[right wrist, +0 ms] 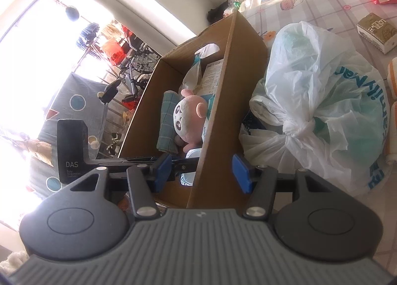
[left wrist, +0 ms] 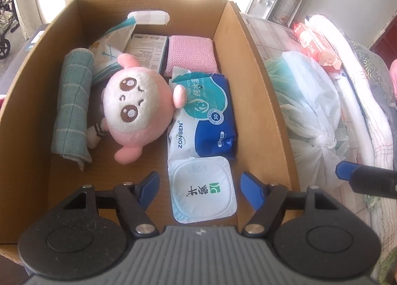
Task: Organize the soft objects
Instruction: 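Lower the yogurt cup into the box with the left tool and open it, then withdraw the open left tool from the box, then reach the right tool to the orange-striped sock and grasp it, then lift the orange-striped sock with the right tool and carry it over the box, then lower the sock into the box beside the towel and open the right tool, then move the right tool to the green floral scrunchie while the left tool reaches the gold snack packet, then close the right tool on the green scrunchie while the left tool grasps and lifts the gold packet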
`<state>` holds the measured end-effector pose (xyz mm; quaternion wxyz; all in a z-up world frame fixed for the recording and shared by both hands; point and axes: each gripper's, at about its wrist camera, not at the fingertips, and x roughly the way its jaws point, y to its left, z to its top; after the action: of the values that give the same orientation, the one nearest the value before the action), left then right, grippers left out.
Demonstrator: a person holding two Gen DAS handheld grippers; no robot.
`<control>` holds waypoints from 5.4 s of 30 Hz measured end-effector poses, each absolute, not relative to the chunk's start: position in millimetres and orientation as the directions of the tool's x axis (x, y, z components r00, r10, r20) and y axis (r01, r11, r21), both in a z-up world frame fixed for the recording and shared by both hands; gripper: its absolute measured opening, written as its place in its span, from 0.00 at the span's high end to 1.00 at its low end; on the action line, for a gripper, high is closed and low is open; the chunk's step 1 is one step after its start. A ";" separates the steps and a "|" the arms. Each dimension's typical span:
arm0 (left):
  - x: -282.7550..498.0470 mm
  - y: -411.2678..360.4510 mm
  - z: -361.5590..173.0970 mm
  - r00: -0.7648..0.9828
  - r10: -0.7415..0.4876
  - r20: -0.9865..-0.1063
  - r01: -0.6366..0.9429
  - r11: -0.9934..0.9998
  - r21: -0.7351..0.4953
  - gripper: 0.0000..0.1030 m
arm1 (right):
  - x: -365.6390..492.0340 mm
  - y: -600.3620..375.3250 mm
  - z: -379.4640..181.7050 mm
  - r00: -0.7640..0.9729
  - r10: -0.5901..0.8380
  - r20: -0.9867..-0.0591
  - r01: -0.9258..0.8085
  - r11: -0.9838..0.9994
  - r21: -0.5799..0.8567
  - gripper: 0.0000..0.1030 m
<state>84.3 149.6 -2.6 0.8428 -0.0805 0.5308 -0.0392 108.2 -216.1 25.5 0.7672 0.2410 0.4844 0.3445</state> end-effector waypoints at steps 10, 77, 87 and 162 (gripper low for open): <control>45.0 117.9 63.1 0.709 -0.107 -0.697 0.049 0.994 -0.102 0.17 | 102.2 -302.1 53.4 0.527 0.633 -0.567 -0.243 0.751 0.614 0.45; 40.0 29.9 42.1 0.701 -0.378 -0.605 0.251 0.925 -0.287 0.60 | 140.7 -294.9 38.4 0.361 0.820 -0.444 -0.251 0.545 0.800 0.66; 20.7 182.5 40.7 0.749 -0.118 -0.652 -0.070 0.965 -0.255 0.53 | 162.9 -102.3 29.6 0.104 0.880 -0.463 -0.339 0.469 0.816 0.66; 368.6 -168.6 -78.9 0.187 -0.154 -0.970 0.120 0.984 -0.133 0.15 | 34.7 -427.9 -75.4 0.700 0.087 -0.709 0.069 0.980 0.188 0.65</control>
<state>368.6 -168.6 -78.9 0.7701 -0.0132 0.6315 -0.0890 34.7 -427.9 -75.4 0.9165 0.1006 0.3872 0.0051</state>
